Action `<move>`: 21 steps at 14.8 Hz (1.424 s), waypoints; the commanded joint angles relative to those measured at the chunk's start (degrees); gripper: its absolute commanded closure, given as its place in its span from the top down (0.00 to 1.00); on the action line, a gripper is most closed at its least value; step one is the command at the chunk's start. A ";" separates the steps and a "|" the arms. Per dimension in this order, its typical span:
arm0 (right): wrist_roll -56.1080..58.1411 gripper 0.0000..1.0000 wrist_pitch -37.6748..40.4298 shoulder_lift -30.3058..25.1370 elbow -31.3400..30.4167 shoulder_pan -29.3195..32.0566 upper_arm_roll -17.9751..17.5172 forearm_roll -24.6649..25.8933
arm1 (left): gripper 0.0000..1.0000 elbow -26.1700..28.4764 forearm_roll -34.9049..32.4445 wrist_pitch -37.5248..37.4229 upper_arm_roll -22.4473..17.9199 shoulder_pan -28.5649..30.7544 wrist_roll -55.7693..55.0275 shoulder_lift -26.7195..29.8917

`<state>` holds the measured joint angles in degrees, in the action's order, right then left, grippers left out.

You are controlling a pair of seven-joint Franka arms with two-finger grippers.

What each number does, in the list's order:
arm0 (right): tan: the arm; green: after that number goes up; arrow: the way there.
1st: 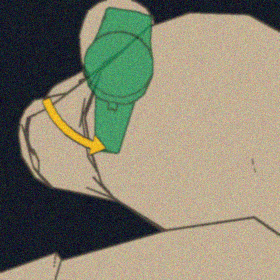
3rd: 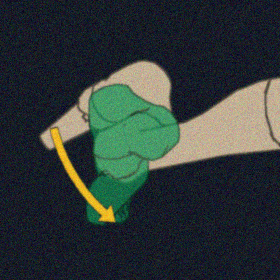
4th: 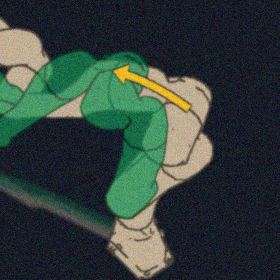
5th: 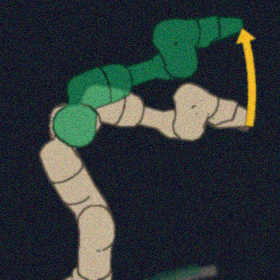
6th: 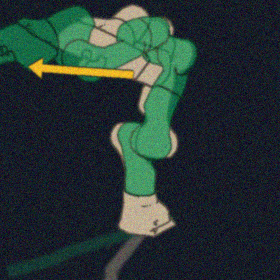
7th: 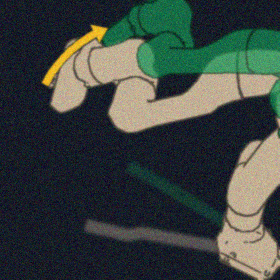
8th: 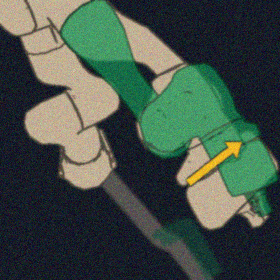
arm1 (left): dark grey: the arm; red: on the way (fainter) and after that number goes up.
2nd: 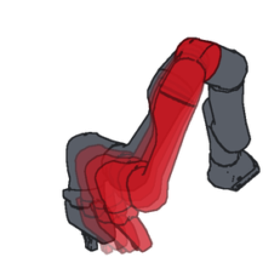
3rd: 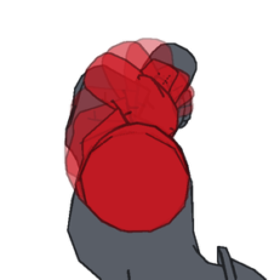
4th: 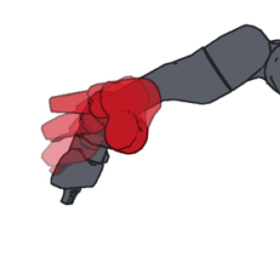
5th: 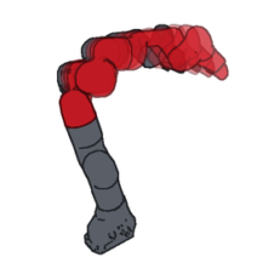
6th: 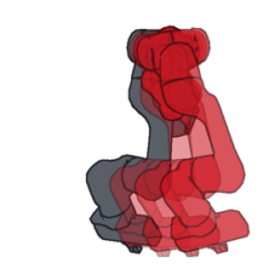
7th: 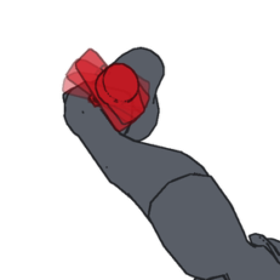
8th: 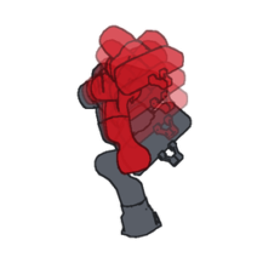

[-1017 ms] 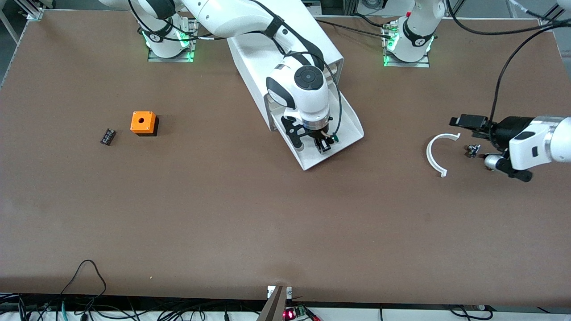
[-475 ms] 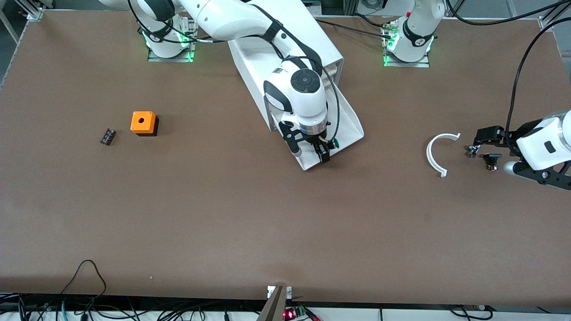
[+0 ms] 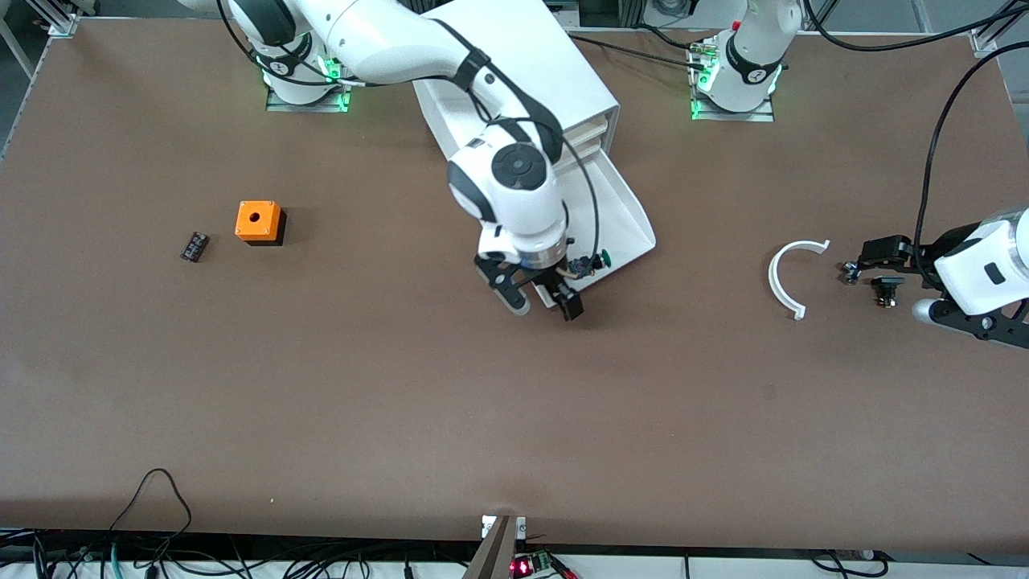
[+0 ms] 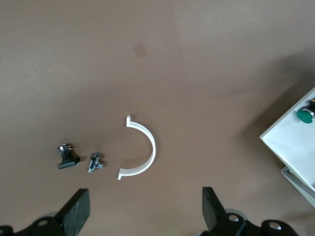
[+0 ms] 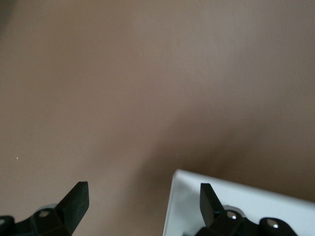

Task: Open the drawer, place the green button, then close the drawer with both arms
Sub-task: 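Open the right gripper and lift it out of the drawer, then retract the right arm while the left gripper moves to the drawer front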

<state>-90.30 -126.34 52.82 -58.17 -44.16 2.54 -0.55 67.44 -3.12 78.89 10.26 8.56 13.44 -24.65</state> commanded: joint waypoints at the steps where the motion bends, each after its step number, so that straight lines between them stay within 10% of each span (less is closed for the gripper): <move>1: 15.80 1.00 4.34 -2.19 0.26 5.48 -0.96 -1.82 | 1.00 -0.47 0.22 2.39 -0.24 -0.13 -3.84 -0.57; 10: 52.48 1.00 8.74 -7.64 -9.15 19.36 -0.52 -3.23 | 1.00 6.29 -0.31 14.16 0.38 -2.23 -17.39 -0.31; 21: 84.47 1.00 9.89 -13.17 -18.19 37.03 -0.43 -3.41 | 1.00 32.66 -0.39 48.18 0.47 -15.15 -54.10 -1.36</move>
<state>-11.75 -116.66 44.44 -70.92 -10.21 3.00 -2.91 95.75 -3.12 122.67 11.19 -4.91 -35.45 -26.94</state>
